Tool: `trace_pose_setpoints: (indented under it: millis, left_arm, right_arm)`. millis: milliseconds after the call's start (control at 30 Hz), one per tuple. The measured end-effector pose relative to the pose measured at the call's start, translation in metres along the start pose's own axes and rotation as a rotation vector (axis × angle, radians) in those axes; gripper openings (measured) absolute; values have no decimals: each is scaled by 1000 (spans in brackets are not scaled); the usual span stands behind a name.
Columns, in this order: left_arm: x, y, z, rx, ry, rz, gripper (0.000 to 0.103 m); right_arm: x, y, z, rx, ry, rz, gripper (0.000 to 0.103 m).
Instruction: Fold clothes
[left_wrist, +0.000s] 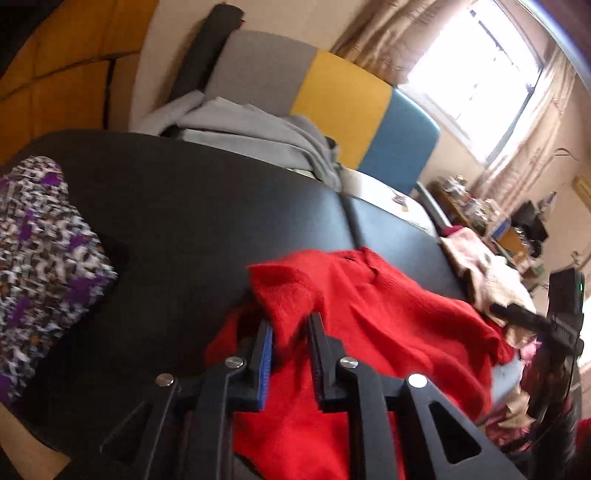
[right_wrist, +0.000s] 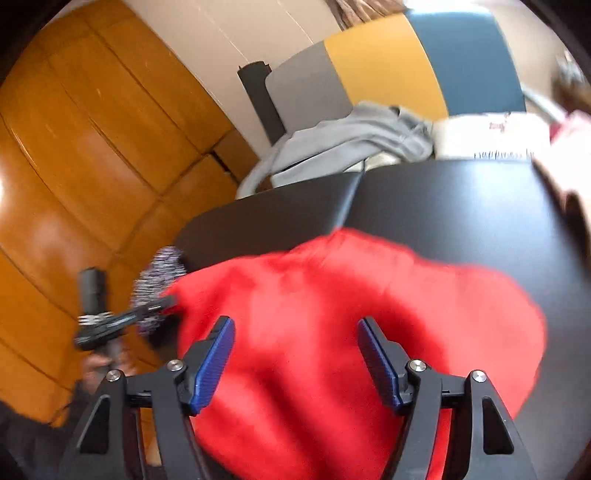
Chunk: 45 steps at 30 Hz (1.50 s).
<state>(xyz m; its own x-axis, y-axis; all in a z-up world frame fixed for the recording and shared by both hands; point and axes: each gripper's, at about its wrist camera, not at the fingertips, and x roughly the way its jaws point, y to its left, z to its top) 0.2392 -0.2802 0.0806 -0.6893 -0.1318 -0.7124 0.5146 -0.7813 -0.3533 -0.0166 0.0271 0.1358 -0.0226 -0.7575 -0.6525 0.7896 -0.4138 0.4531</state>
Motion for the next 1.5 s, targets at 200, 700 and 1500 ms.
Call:
trace_pose_setpoints:
  millis: [200,700,1500]
  left_arm:
    - [-7,6,2,47,-23,41,20]
    - [-5,72,49,-99,-52,34,31]
    - [141,-18,41,236,215,114,8]
  right_arm:
    - [103,-6,55,-146,132,-144,77]
    - [203,-44,62,-314,303,-313,31]
    - [158,-48,44,-287,103,-407,9]
